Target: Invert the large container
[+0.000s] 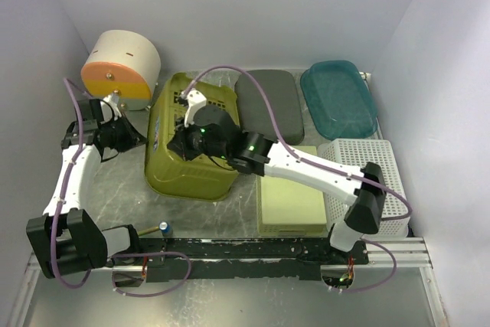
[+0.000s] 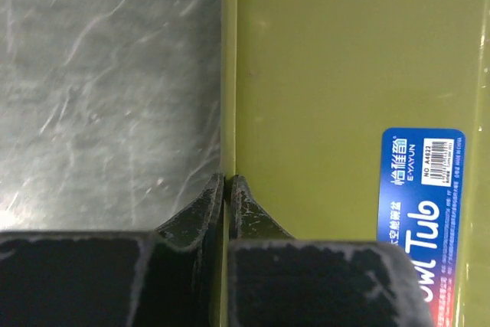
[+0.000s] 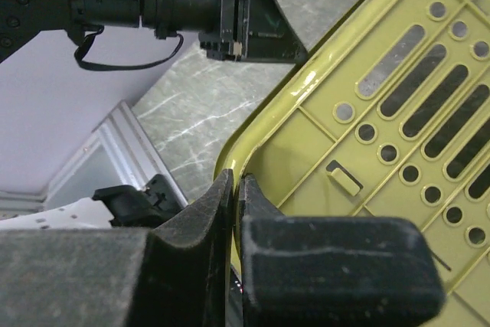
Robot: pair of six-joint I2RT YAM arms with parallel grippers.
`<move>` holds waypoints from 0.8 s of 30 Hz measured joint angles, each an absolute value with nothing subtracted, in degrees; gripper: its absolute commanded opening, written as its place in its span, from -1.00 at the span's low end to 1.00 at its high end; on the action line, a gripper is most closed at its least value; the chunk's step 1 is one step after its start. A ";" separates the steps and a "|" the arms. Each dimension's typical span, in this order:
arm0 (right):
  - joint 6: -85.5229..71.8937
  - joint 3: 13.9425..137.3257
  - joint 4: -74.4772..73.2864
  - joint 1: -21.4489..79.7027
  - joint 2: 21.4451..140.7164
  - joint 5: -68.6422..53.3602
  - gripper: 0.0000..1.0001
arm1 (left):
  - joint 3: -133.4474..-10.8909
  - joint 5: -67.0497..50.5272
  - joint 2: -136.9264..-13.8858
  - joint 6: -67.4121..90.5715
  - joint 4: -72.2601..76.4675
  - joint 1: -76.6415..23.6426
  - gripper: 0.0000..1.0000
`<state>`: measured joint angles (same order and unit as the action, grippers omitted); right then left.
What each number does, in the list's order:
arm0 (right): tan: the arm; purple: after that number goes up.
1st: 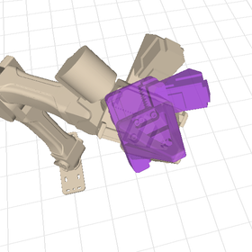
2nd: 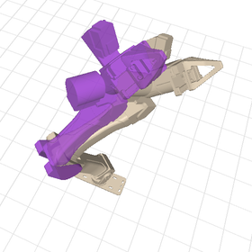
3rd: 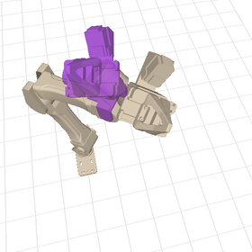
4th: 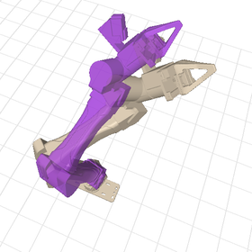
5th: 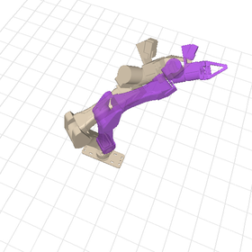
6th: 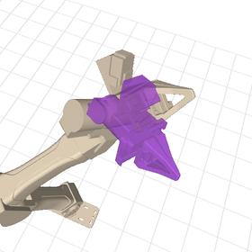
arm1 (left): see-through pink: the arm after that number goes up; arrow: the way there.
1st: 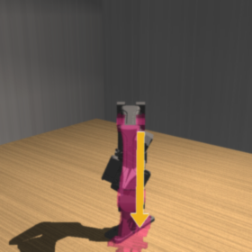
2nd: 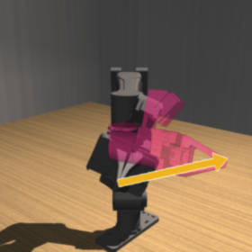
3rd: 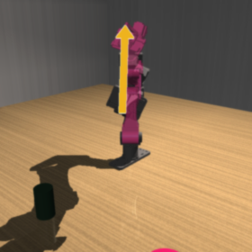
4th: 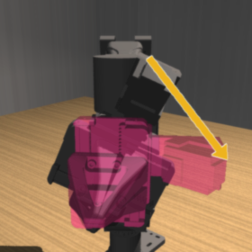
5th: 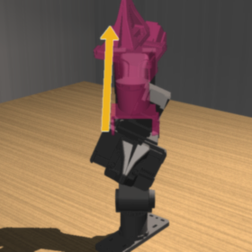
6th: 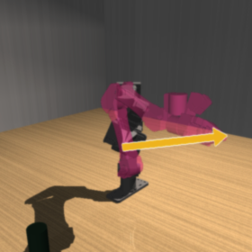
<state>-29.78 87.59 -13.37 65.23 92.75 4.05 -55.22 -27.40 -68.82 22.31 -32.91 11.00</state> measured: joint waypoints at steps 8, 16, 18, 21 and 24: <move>-27.16 94.11 -16.08 65.93 100.42 3.60 -0.79 | -53.36 -18.35 -69.45 21.45 -35.90 11.33 -0.23; -26.87 94.67 -18.02 65.93 106.50 1.63 0.51 | -63.53 -14.31 -67.72 22.81 -42.19 10.92 0.91; -26.15 94.67 -18.70 65.91 105.91 3.01 0.66 | -65.78 -13.37 -67.72 22.94 -42.89 10.92 0.97; -24.82 94.30 -21.06 65.93 102.94 8.45 0.94 | -70.59 -12.16 -67.79 22.81 -44.10 10.92 0.99; -23.53 90.41 -22.81 65.17 95.18 17.10 1.00 | -74.46 -12.23 -67.44 22.35 -44.29 10.83 0.99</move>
